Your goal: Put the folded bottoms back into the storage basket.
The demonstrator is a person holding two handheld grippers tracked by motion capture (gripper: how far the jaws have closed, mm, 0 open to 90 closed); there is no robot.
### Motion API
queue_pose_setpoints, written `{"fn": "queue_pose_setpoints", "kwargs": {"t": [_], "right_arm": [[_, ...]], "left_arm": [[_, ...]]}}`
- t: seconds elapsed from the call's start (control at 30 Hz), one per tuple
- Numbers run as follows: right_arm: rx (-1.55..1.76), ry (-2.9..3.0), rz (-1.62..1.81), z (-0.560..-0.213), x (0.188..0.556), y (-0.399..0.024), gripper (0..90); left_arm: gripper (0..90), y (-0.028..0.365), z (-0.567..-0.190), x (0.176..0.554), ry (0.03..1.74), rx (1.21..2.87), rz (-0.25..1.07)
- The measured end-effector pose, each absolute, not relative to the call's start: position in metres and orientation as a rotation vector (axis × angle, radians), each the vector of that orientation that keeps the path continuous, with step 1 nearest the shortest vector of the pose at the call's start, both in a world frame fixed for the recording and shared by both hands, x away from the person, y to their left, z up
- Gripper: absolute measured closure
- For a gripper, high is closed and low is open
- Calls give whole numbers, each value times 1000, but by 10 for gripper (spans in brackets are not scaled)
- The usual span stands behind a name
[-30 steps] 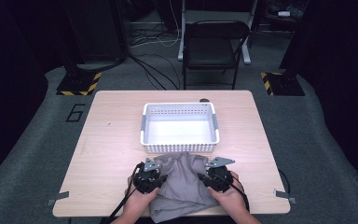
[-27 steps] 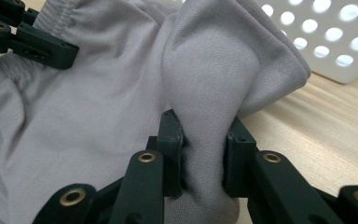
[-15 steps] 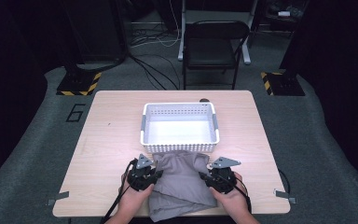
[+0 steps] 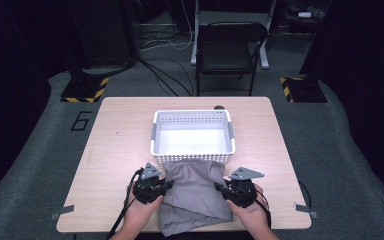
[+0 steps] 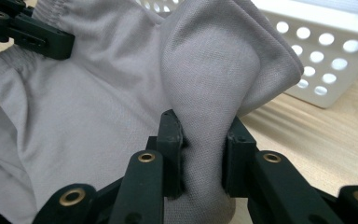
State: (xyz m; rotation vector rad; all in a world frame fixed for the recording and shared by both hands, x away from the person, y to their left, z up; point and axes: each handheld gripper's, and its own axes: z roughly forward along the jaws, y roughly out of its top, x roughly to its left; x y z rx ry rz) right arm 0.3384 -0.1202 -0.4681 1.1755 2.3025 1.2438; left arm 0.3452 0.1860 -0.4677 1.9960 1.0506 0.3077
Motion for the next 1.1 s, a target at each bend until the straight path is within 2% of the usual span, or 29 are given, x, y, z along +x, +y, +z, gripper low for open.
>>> {"fn": "queue_pose_setpoints", "kwargs": {"t": [0.47,1.1], "right_arm": [[1113,2270,1274,-441,340,-109,721],[1120,2085,1296,-385,377,-103,721]], "left_arm": [[784,193,-430,359,1010,2009,378],[784,194,-366,404,981,1985,496]]}}
